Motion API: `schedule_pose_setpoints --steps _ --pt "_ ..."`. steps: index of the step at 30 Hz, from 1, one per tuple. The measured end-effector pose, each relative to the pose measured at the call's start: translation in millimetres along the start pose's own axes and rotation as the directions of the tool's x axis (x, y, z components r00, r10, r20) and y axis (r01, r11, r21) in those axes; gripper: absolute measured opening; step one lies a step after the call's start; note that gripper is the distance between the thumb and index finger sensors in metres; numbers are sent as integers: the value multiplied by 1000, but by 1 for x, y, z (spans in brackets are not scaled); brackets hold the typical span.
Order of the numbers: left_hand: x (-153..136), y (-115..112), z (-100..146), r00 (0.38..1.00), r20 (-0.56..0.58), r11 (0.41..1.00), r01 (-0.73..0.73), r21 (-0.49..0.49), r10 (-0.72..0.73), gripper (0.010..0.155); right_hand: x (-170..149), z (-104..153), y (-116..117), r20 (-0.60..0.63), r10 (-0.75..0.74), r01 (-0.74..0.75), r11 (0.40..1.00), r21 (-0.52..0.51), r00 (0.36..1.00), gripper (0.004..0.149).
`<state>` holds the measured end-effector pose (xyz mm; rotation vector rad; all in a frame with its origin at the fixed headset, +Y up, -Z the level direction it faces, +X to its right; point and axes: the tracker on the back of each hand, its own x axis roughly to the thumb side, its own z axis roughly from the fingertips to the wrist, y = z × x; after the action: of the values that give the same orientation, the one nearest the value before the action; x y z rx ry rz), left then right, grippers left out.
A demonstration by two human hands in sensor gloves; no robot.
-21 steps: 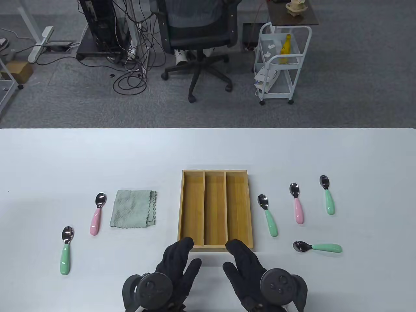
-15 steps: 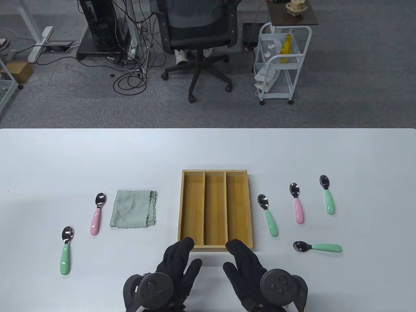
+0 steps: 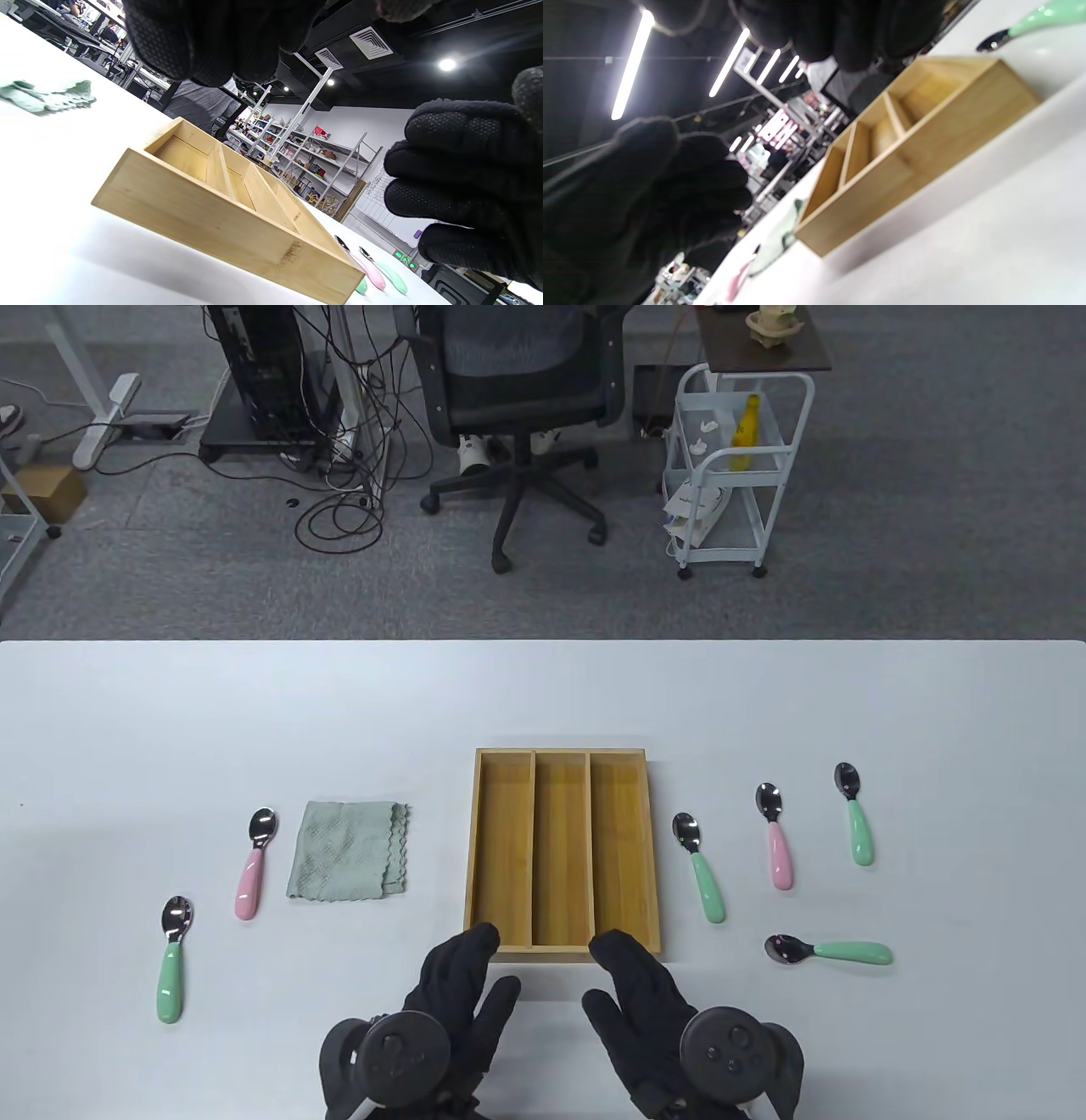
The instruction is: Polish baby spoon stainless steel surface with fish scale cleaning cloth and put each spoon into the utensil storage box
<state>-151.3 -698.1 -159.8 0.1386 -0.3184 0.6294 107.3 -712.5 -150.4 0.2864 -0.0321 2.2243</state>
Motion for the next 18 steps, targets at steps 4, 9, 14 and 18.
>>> schedule_pose_setpoints --steps 4,9,14,18 --pt "-8 10 -11 998 -24 998 60 -6 -60 67 0 0 0 2 3 -3 1000 1 1000 64" --pt "-33 26 -31 963 -117 970 240 -45 -244 58 1 -1 0 2 5 -5 1000 6 1000 64" --pt "-59 42 -53 912 -211 936 338 -101 -352 57 1 -1 0 4 13 -13 1000 4 1000 64" --pt "-79 45 -70 854 -252 890 420 -179 -454 60 1 -1 1 3 17 -17 1000 3 1000 64"
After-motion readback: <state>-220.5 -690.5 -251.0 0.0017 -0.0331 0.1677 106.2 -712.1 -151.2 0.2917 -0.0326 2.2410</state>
